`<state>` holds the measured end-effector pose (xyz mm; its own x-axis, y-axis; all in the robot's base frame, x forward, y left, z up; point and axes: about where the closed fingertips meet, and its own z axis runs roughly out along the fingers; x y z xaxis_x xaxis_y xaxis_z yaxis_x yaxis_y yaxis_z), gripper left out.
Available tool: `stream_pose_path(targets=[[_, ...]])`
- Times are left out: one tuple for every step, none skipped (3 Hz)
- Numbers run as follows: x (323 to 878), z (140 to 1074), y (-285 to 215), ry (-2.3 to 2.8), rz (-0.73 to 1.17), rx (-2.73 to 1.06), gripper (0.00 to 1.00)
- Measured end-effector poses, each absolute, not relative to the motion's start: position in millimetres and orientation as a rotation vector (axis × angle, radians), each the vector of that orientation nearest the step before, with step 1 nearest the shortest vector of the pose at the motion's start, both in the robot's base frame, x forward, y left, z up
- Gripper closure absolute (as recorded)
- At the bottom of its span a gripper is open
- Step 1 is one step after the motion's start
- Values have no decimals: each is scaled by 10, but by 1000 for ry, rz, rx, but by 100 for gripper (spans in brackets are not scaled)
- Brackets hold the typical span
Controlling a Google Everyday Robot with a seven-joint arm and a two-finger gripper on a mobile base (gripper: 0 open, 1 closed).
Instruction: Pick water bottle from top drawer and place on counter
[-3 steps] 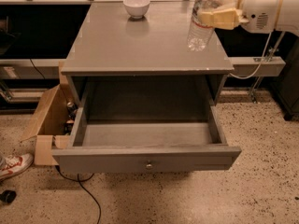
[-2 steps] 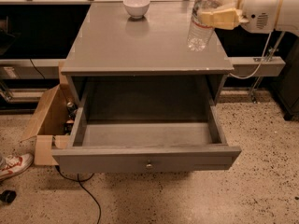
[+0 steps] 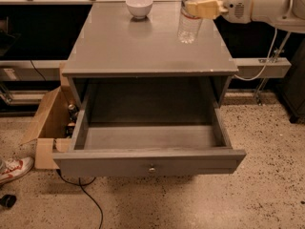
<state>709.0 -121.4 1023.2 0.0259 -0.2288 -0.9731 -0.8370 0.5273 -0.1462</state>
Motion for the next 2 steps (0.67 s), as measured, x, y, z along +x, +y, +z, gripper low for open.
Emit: stream_pose_path(targets=[[7418,10165,-1152,1581,587,-884,100],[7721,9985,-1100,1666,600,-797,100]])
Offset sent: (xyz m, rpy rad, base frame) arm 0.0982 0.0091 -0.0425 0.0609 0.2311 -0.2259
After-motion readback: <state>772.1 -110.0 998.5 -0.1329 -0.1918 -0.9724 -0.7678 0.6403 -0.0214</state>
